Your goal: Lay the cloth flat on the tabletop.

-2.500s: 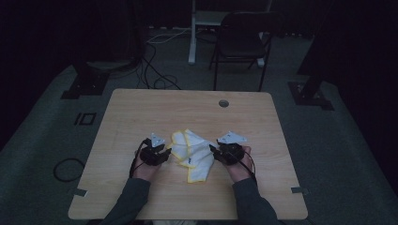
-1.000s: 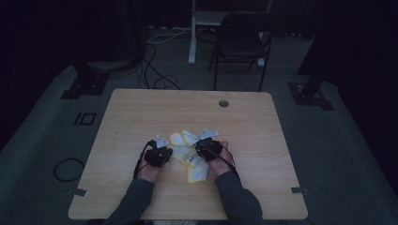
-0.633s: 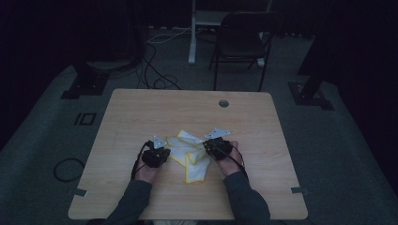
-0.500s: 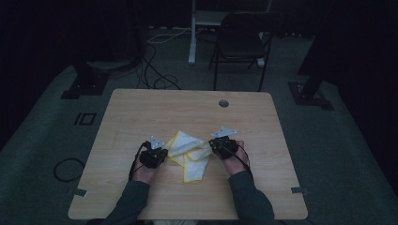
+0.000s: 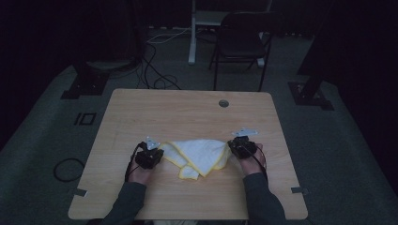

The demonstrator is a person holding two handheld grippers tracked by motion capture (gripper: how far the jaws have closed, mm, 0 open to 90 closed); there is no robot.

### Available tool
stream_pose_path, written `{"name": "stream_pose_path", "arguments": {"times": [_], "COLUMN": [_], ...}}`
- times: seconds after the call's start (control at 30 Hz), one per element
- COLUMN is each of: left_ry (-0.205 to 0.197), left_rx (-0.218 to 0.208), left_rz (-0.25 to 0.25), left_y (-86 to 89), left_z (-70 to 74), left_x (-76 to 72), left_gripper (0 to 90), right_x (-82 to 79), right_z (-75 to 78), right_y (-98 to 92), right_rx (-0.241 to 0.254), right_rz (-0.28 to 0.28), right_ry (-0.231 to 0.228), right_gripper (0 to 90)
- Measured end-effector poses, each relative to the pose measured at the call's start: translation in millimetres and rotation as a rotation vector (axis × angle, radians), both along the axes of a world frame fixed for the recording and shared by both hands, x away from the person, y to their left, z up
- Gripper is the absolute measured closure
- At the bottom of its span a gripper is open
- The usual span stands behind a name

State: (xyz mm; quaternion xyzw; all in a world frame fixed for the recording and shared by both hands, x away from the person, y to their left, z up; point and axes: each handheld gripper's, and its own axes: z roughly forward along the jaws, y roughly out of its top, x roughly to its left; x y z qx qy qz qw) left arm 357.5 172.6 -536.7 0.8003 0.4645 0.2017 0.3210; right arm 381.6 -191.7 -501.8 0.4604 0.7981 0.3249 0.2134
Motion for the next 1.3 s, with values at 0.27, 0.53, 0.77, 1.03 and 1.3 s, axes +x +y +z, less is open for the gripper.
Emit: {"name": "stream_pose_path", "arguments": {"times": [0.27,0.53,0.77,1.03,1.3], "left_ry": [-0.011,-0.095,-0.114,-0.108,-0.088], "left_rx": [0.019,0.003,0.006,0.017,0.014], "left_rz": [0.010,-0.132,-0.287,-0.512,-0.647], "left_y": [-2.2,-28.5,-65.4,-109.9,-140.2], "left_z": [3.5,27.4,27.5,18.1,11.5], "left_x": [-5.8,-25.3,-35.1,-55.2,-63.1], "left_gripper": [80.1,66.7,62.4,58.1,54.3], "right_x": [-2.3,-27.9,-42.5,-49.1,-49.4], "right_z": [-1.7,6.2,-9.0,-28.5,-33.0], "right_y": [-7.5,-13.0,-18.8,-29.5,-21.8], "right_rx": [-0.009,-0.012,-0.013,0.012,0.010], "right_rz": [0.002,0.027,0.047,0.042,0.063], "right_ry": [0.003,-0.056,-0.029,0.026,0.029], "right_gripper": [69.2,62.3,61.2,61.0,61.4]}}
